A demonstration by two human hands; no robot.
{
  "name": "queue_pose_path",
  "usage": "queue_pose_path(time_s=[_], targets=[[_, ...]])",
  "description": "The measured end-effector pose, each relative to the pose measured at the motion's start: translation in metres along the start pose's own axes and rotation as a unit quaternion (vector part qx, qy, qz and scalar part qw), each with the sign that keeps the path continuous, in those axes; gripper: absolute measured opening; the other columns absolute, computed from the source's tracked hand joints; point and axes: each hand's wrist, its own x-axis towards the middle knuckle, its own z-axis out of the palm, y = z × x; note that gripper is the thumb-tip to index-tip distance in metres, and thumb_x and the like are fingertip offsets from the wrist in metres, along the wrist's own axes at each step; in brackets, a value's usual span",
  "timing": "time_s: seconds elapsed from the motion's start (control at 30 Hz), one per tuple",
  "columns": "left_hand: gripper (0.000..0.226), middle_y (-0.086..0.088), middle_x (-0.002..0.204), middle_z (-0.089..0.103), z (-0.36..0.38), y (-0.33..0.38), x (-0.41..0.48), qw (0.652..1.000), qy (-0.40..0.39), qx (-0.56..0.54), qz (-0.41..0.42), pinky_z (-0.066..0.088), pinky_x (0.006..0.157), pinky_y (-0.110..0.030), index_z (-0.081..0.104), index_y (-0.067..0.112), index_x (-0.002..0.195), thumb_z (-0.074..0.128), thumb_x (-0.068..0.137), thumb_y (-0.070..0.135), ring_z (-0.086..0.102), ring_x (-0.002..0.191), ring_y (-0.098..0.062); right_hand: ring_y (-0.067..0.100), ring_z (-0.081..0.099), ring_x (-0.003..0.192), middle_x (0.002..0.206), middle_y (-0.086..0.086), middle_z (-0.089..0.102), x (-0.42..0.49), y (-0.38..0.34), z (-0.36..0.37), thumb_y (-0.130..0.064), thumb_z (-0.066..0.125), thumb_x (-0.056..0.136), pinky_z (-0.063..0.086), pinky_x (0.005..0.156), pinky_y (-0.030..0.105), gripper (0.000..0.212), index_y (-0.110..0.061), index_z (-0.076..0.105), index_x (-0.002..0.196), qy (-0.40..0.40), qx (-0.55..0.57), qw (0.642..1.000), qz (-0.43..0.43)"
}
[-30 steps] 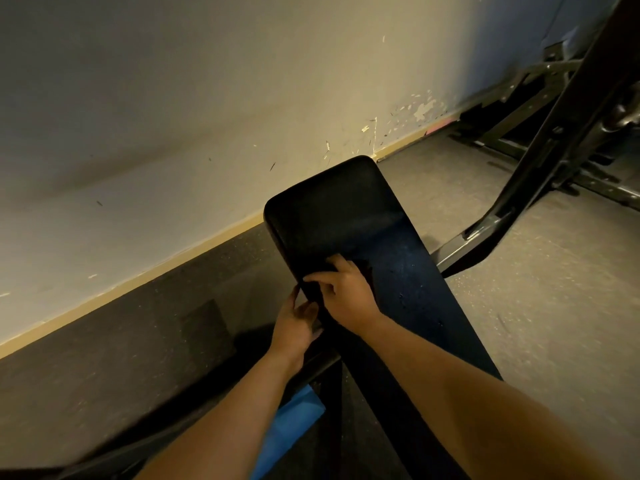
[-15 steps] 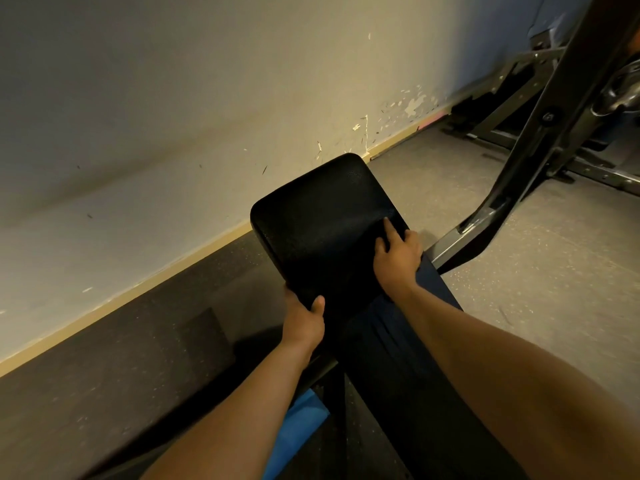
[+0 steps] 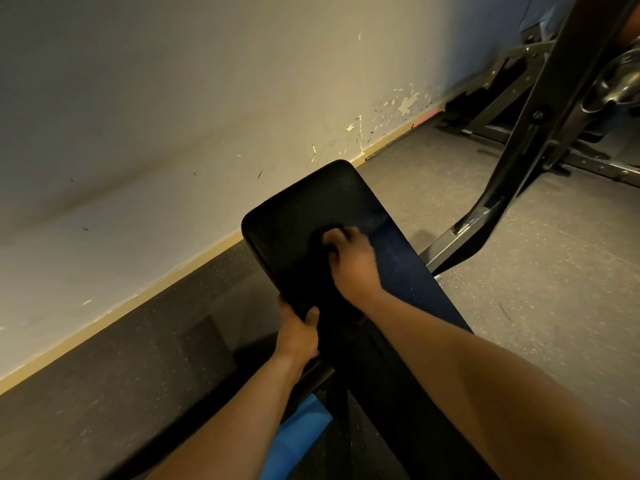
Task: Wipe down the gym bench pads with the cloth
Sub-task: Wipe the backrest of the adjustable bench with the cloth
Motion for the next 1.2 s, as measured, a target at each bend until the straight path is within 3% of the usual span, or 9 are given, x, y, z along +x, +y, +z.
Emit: queue_pose_path(time_s=[0.1,0.2,0.3,0.43,0.6,0.77,0.97,1.1,1.2], targets=[[0.071,-0.010,0.152,0.040,0.001,0.005,-0.001,1.000,0.003,0.005,-0.026,0.058,0.079,-0.043,0.008,0.042,0.157,0.050,0.104,0.022,0.047,0.136,-0.036,0.032,0.039,0.121,0.133,0.013,0.042,0.012,0.022,-0.012,-0.015,0.049,0.098,0.036,0.092,0.030,0.030,-0.021,0.054,0.127,0.060,0.122,0.964,0.229],[0.073,-0.012,0.151,0.043,0.004,0.004,0.002,0.998,0.012,0.007,-0.061,0.058,0.076,-0.045,0.003,0.044,0.157,0.050,0.104,0.026,0.050,0.132,-0.038,0.029,0.034,0.123,0.132,0.012,0.040,0.010,0.011,-0.014,-0.018,0.050,0.099,0.031,0.091,0.028,0.031,-0.022,0.053,0.130,0.069,0.195,0.935,0.289],[0.069,-0.010,0.136,0.053,0.004,0.005,0.002,0.997,0.006,0.000,-0.077,0.058,0.073,-0.042,0.005,0.043,0.157,0.049,0.105,0.028,0.059,0.119,-0.035,0.026,0.041,0.120,0.133,0.009,0.040,-0.012,-0.021,-0.003,-0.022,0.059,0.093,0.034,0.097,0.027,0.039,-0.027,0.053,0.132,0.025,0.212,0.955,0.207],[0.068,-0.010,0.137,0.057,0.004,0.000,0.005,0.991,0.025,0.121,-0.043,0.063,0.074,-0.041,0.017,0.030,0.158,0.053,0.101,0.019,0.068,0.105,-0.027,0.027,0.038,0.126,0.140,0.010,0.038,-0.037,-0.049,0.016,-0.026,0.057,0.095,0.041,0.102,0.037,0.045,-0.032,0.048,0.139,-0.076,0.118,0.990,-0.028],[0.071,-0.003,0.122,0.057,0.009,0.007,0.000,0.993,0.011,0.110,-0.048,0.058,0.090,-0.048,-0.006,0.043,0.155,0.044,0.105,0.035,0.063,0.110,-0.030,0.034,0.043,0.119,0.136,0.016,0.048,-0.019,-0.018,0.008,-0.019,0.052,0.099,0.049,0.094,0.044,0.042,-0.029,0.055,0.139,-0.048,0.050,0.995,-0.073],[0.063,-0.009,0.138,0.052,0.016,0.007,0.000,0.993,0.057,0.080,-0.062,0.055,0.096,-0.054,0.005,0.044,0.155,0.043,0.105,0.037,0.058,0.119,-0.033,0.028,0.039,0.119,0.142,0.010,0.042,-0.009,0.034,-0.004,-0.019,0.049,0.101,0.043,0.102,0.039,0.043,-0.031,0.051,0.142,0.055,0.088,0.991,0.083],[0.064,-0.009,0.134,0.052,0.021,0.002,-0.003,0.994,0.073,0.081,-0.034,0.058,0.090,-0.054,0.001,0.050,0.153,0.041,0.105,0.038,0.060,0.112,-0.030,0.026,0.027,0.132,0.143,0.007,0.033,-0.005,0.047,-0.013,-0.027,0.044,0.104,0.028,0.112,0.037,0.046,-0.031,0.039,0.149,0.107,0.172,0.931,0.304],[0.066,-0.008,0.134,0.052,0.025,-0.001,-0.001,0.997,0.061,0.022,-0.043,0.050,0.101,-0.055,-0.003,0.046,0.156,0.039,0.106,0.039,0.057,0.120,-0.032,0.026,0.030,0.123,0.141,0.009,0.032,-0.028,-0.007,0.003,-0.029,0.050,0.100,0.031,0.100,0.028,0.052,-0.030,0.036,0.150,0.025,0.155,0.977,0.143],[0.060,-0.007,0.143,0.052,0.029,0.000,-0.001,0.996,0.053,-0.048,-0.050,0.047,0.104,-0.049,0.012,0.037,0.159,0.039,0.105,0.046,0.056,0.124,-0.030,0.031,0.038,0.113,0.138,0.015,0.038,-0.042,-0.024,0.014,-0.028,0.048,0.098,0.045,0.096,0.042,0.053,-0.030,0.038,0.149,-0.070,0.067,0.993,-0.070]])
